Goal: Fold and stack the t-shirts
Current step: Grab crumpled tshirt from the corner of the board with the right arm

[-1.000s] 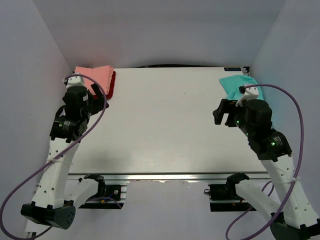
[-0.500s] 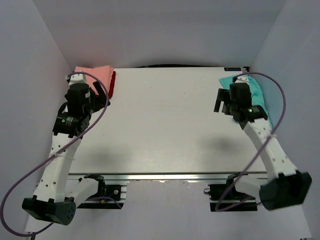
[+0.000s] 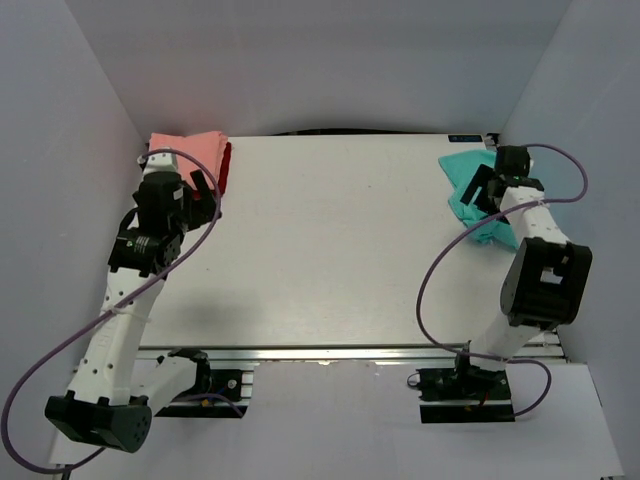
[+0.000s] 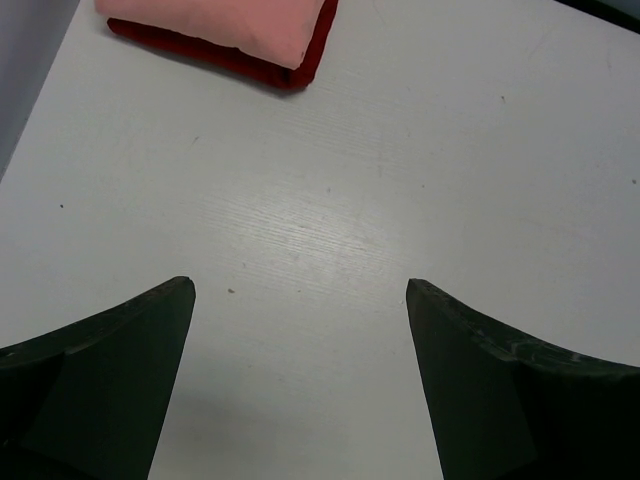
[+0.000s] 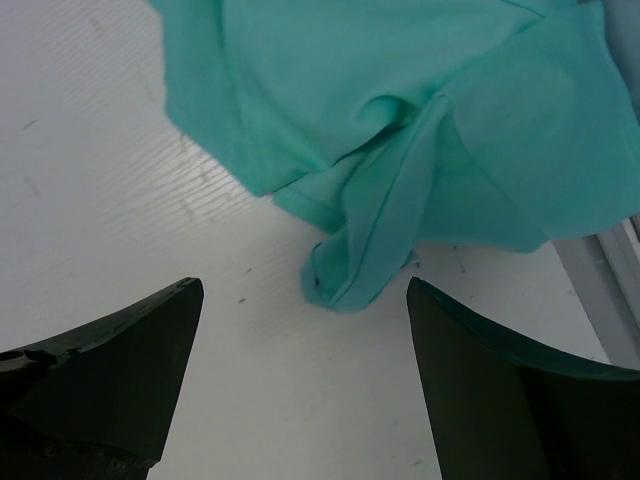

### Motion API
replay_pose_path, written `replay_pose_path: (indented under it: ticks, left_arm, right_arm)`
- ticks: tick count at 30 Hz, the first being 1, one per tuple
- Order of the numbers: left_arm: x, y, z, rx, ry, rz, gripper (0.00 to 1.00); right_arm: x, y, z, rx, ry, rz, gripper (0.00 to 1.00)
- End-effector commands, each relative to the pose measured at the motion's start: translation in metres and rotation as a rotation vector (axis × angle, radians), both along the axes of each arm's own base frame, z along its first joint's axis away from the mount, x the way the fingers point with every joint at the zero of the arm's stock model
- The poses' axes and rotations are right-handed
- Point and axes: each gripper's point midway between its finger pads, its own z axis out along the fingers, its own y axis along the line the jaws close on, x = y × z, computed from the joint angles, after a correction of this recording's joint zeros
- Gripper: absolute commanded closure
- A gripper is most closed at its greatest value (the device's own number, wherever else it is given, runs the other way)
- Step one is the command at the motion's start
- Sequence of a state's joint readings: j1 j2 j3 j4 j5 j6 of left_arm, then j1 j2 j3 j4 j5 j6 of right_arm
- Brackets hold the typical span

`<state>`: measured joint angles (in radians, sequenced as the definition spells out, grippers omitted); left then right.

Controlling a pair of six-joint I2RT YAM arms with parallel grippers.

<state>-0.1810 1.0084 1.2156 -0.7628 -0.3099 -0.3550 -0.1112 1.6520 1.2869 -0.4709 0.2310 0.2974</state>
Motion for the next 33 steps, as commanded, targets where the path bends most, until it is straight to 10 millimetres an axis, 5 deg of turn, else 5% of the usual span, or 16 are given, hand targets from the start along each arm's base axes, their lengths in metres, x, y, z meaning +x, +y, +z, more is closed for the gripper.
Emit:
replay_pose_path:
  ticks: [1,3,8,15,17,18,19,22,23,27,31,32,33]
  left_arm:
    - [0.004,-0.005,-0.003,-0.003,-0.016,-0.029,0.02]
    - [0.005,-0.004,-0.004,0.001,-0.020,-0.020,0.09]
    - [0.007,0.001,0.000,0.026,-0.038,-0.003,0.09]
    - [0.014,0.001,0.000,0.031,-0.021,0.001,0.09]
    - [0.013,-0.001,-0.001,0.015,-0.024,-0.003,0.18]
    - [0.013,-0.003,0.000,0.008,-0.030,-0.010,0.24]
    - [0.011,-0.003,0.003,0.002,-0.044,-0.008,0.44]
    - [0.006,0.000,0.006,-0.001,-0.054,0.006,0.67]
    - [0.004,0.002,0.006,0.002,-0.053,0.011,0.72]
    - [-0.004,0.008,0.014,0.013,-0.067,0.034,0.86]
    - [-0.009,0.012,0.019,0.034,-0.060,0.046,0.80]
    - [-0.010,0.015,0.019,0.040,-0.058,0.056,0.80]
    - [-0.012,0.016,0.017,0.043,-0.054,0.061,0.80]
  right_arm:
    - [0.032,-0.018,-0.003,0.059,-0.054,-0.052,0.11]
    - [0.043,-0.029,-0.008,0.045,-0.044,-0.061,0.11]
    - [0.053,-0.038,-0.066,0.095,0.070,-0.073,0.11]
    - [0.032,-0.041,-0.116,0.087,0.180,-0.113,0.11]
    - [0.027,-0.044,-0.120,0.089,0.198,-0.127,0.14]
    - [0.022,-0.045,-0.125,0.090,0.213,-0.133,0.21]
    - [0.022,-0.045,-0.125,0.092,0.216,-0.134,0.57]
    - [0.016,-0.048,-0.120,0.118,0.232,-0.154,1.00]
    - [0.016,-0.047,-0.115,0.126,0.228,-0.158,1.00]
    - [0.030,-0.039,-0.040,0.161,0.085,-0.133,1.00]
    - [0.045,-0.039,0.079,0.130,-0.128,-0.095,1.00]
    - [0.051,-0.040,0.141,0.101,-0.255,-0.078,1.00]
    - [0.049,-0.040,0.170,0.089,-0.302,-0.065,1.00]
